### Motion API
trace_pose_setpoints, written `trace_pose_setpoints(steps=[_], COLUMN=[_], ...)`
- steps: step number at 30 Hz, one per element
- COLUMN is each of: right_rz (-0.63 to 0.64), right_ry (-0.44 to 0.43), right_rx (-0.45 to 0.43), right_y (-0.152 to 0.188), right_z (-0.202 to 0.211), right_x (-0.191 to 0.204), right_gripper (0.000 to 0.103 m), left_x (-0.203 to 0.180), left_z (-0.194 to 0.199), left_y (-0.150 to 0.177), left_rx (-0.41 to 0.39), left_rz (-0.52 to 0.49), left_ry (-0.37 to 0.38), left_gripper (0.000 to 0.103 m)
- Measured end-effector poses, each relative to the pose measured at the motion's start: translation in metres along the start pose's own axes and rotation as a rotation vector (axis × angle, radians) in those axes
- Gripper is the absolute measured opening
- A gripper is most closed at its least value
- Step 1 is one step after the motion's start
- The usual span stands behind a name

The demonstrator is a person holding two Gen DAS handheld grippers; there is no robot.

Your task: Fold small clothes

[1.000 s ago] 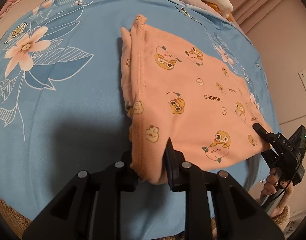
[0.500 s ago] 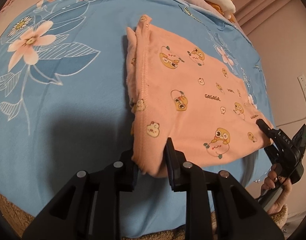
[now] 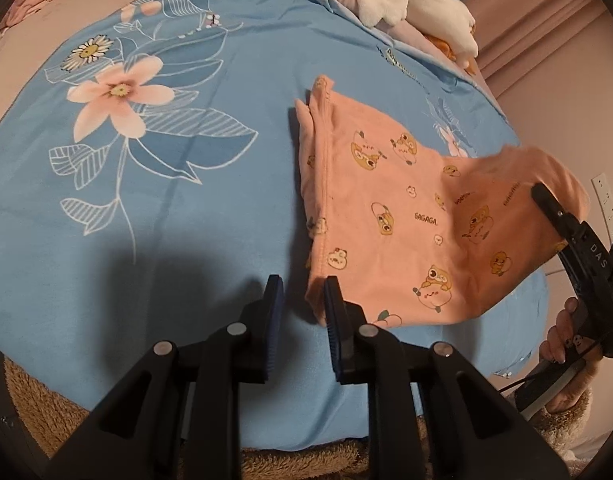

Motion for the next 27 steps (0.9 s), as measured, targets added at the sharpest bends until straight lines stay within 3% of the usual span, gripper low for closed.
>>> trace_pose_setpoints(steps=[6, 10, 16, 18, 20, 22, 27], right_rz=[0.177, 0.208, 0.198, 0.153, 0.114, 0.097, 0.034], right_ry=[-0.101, -0.167, -0.129, -0.168, -0.217, -0.240, -0.203], right_rx=[0.106, 0.215, 0.361, 0.376, 0.384, 0.362, 0.285], right_y=[0.015, 0.039, 0.072, 0.072, 0.070, 0.066, 0.053], right_z=[-0.032, -0.055, -0.085, -0.083, -0.075, -0.062, -0.033], right_x=[0.055, 0.074, 0.072, 0.067, 0.061, 0.057, 0.035], right_gripper=[0.016, 0.016, 0.017, 0.030, 0.060, 0.063, 0.070], left_x=[0.007, 0.011, 0.001, -0.005, -0.010, -0.019, -0.045], left_z=[0.010, 0.015, 0.020, 0.025, 0.028, 0.032, 0.020], left_y=[-0.002, -0.002, -0.006, -0.010, -0.015, -0.022, -0.034], left_rx=[-0.027, -0.036, -0.049, -0.061, -0.071, -0.079, -0.028], left_rz=[0.018, 0.024, -0.003, -0.017, -0.029, -0.047, -0.111], left_ry=[-0.008, -0.002, 0.016, 0.035, 0.051, 0.081, 0.169], left_gripper=[0.020, 0.021, 0.021, 0.022, 0.028, 0.041, 0.054])
Point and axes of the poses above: each gripper's, at about its wrist camera, not at the fingertips, and z roughly against the way its jaws point, x to its left, y to its underside, the point moved 2 cm from there along -z, roughly the way its jaws point, and after that the axes turned 2 degrees about -z, right-handed, at the moved point
